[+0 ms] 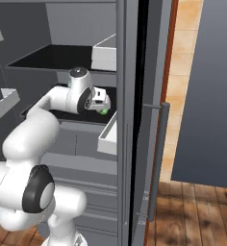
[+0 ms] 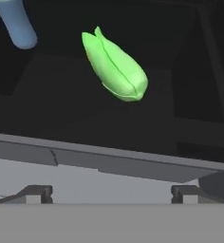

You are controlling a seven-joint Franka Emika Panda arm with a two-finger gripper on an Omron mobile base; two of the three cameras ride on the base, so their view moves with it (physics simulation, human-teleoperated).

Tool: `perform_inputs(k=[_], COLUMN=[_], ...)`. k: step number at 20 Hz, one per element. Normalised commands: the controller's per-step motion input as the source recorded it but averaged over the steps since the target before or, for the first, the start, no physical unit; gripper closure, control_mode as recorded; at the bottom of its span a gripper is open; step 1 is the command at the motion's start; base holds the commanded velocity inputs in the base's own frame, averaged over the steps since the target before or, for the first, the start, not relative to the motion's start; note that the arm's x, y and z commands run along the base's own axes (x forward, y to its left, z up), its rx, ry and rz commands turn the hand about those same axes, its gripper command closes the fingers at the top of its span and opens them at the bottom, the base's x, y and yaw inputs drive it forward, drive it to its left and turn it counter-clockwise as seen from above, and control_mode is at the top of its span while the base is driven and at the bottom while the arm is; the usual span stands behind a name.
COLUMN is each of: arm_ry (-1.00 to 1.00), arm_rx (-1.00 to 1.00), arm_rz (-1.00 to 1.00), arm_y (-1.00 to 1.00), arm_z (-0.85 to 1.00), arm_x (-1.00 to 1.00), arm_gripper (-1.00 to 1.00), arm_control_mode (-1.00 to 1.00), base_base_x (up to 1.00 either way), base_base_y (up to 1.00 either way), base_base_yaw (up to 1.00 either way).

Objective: Pick corn from the fridge and place it on the plate on the counter.

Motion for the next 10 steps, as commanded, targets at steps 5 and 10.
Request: perform_inputs(k=[5,10], arm_ry=[0.00,0.00], arm_rx=[0.00,0.00], arm_rz=[0.05,0.07], arm_y=[-0.13,-0.08], arm_z=[-0.20,-0.12], arm_x=[0.29,0.30], arm_gripper=[-1.00,-1.00], arm_control_mode=[-1.00,-1.00], base_base_x=[0.00,0.00], base_base_y=[0.00,0.00], base_base_yaw=[0.00,0.00])
